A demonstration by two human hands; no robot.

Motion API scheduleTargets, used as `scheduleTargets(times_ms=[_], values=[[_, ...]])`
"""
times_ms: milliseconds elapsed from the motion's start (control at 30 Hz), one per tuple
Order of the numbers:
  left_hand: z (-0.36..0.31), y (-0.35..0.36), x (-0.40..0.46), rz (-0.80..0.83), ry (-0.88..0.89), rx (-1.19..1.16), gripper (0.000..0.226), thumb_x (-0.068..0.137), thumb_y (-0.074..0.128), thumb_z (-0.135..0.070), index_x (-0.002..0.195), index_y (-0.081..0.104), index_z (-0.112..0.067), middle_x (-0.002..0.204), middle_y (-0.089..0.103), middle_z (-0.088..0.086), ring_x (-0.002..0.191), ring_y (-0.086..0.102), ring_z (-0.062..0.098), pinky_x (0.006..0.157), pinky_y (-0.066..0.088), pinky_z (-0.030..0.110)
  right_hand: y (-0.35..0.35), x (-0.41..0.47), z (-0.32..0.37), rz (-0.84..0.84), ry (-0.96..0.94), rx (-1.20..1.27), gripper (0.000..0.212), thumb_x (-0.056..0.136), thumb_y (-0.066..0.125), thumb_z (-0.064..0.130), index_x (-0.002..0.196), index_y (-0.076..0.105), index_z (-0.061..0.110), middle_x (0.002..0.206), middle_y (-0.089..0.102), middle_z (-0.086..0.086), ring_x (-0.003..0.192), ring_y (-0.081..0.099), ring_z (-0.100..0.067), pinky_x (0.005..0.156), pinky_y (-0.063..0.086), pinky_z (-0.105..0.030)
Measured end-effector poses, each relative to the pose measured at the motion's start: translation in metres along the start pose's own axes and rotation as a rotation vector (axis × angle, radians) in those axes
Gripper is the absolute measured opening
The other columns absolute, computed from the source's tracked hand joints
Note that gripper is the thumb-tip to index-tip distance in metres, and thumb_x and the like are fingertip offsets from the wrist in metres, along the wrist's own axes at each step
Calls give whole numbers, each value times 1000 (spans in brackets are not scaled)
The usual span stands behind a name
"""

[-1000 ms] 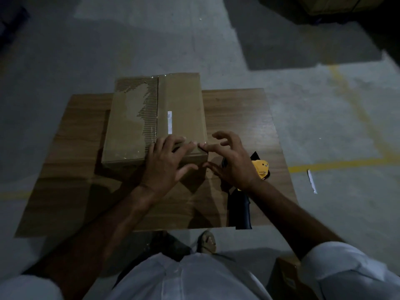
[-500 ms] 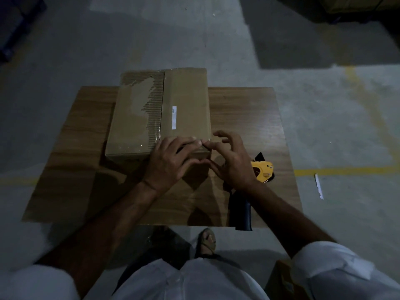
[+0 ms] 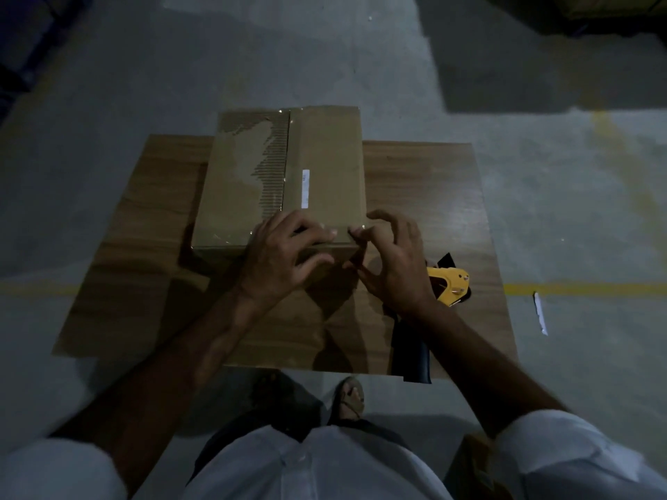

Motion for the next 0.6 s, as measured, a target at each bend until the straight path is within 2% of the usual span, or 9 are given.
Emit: scheduleTargets(times_ms=[67, 133, 167, 233, 300, 467, 533, 600], values=[[9, -9, -4, 27, 3, -2, 40, 86, 76, -46, 119, 71, -25, 121, 61, -6, 111, 56, 19, 90, 48, 46, -5, 8, 10, -11, -40, -56, 56, 79, 84, 39, 126, 56, 26, 149, 39, -12, 140, 36, -32, 117, 33, -56], [27, -22, -8, 4, -72, 48, 46, 83, 71, -63, 114, 72, -29, 119, 60, -7, 111, 55, 18, 90, 41, 41, -5, 22, 27, -7, -108, -82, 45, 86, 75, 51, 121, 60, 27, 145, 44, -11, 141, 39, -31, 127, 14, -52], [35, -27, -9, -6, -104, 71, 48, 82, 69, -67, 111, 73, -30, 116, 60, -7, 110, 54, 18, 90, 39, 40, -2, 28, 36, 1, -136, -86, 41, 90, 70, 55, 119, 63, 27, 140, 49, -10, 137, 43, -28, 128, 9, -49], [41, -30, -8, 2, -110, 73, 46, 83, 68, -66, 110, 75, -28, 112, 61, -5, 105, 54, 20, 87, 44, 42, 4, 35, 47, 4, -151, -67, 38, 94, 66, 54, 114, 71, 22, 128, 59, -9, 127, 52, -25, 128, 15, -50], [42, -29, -7, 7, -101, 40, 41, 85, 73, -59, 110, 75, -27, 109, 62, -4, 102, 54, 20, 84, 47, 44, 7, 32, 48, -22, -110, -42, 36, 93, 70, 47, 110, 75, 15, 121, 64, -9, 121, 57, -25, 125, 22, -52], [46, -30, -19, 29, -70, -20, 44, 81, 86, -36, 122, 74, -28, 124, 66, -7, 111, 58, 21, 91, 48, 46, 16, 19, 54, -7, -47, -151, 39, 85, 83, 31, 116, 72, 10, 127, 62, -14, 125, 56, -33, 121, 27, -62], [55, -37, -20, 38, -59, -73, 41, 82, 85, -40, 120, 74, -28, 127, 66, -13, 117, 58, 15, 96, 44, 44, 13, 26, 58, -6, -38, -196, 38, 86, 79, 42, 112, 71, 15, 121, 62, -10, 120, 56, -28, 122, 24, -60], [66, -45, -16, 22, -65, -85, 36, 84, 79, -53, 112, 76, -31, 121, 66, -15, 115, 57, 11, 96, 37, 35, 14, 38, 64, 2, -43, -219, 41, 90, 69, 57, 109, 72, 21, 115, 62, -5, 115, 55, -21, 125, 20, -55]])
Point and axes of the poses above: each hand's wrist, its own x-axis towards the middle knuckle, its own y-axis out of the palm, z = x × y, the point moved 9 cm from there along x, towards the middle knuckle
